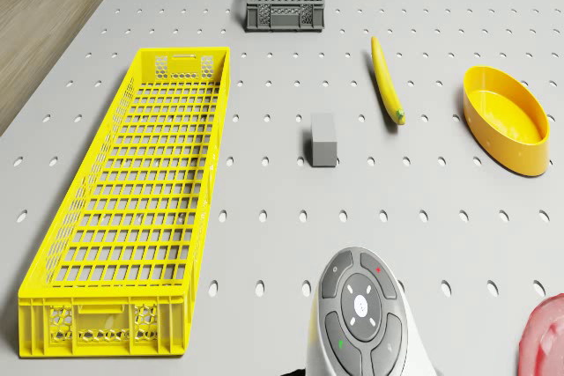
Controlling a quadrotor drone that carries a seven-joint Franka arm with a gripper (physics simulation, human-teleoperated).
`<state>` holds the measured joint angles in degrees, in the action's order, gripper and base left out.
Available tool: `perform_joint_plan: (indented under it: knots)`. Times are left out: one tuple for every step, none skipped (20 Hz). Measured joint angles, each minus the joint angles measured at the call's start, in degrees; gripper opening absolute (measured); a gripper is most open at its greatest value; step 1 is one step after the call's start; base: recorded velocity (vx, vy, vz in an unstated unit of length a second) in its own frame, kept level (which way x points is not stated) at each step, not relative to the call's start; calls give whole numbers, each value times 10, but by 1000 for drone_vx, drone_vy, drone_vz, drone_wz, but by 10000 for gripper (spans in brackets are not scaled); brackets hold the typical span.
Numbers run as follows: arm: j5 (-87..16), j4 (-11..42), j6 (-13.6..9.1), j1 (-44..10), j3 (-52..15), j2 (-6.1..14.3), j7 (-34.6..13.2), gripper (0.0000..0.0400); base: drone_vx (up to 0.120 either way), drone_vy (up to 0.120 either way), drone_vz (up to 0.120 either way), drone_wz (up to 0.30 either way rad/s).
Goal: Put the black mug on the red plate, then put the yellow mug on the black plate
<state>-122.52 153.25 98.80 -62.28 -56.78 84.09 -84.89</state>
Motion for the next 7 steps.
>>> perform_joint_plan:
  knots:
    - [4,3,-3,2,-4,1,0,390,0,0,0,0]
    - [7,6,-5,3,-8,1,0,393,0,0,0,0]
    - [10,8,-7,5,-11,1,0,394,0,0,0,0]
    - [12,10,-9,6,-14,2,1,396,0,0,0,0]
    - [14,11,-10,7,-16,2,1,397,0,0,0,0]
    - [16,13,-12,7,-18,2,1,397,0,0,0,0]
    - [16,13,-12,8,-18,2,1,397,0,0,0,0]
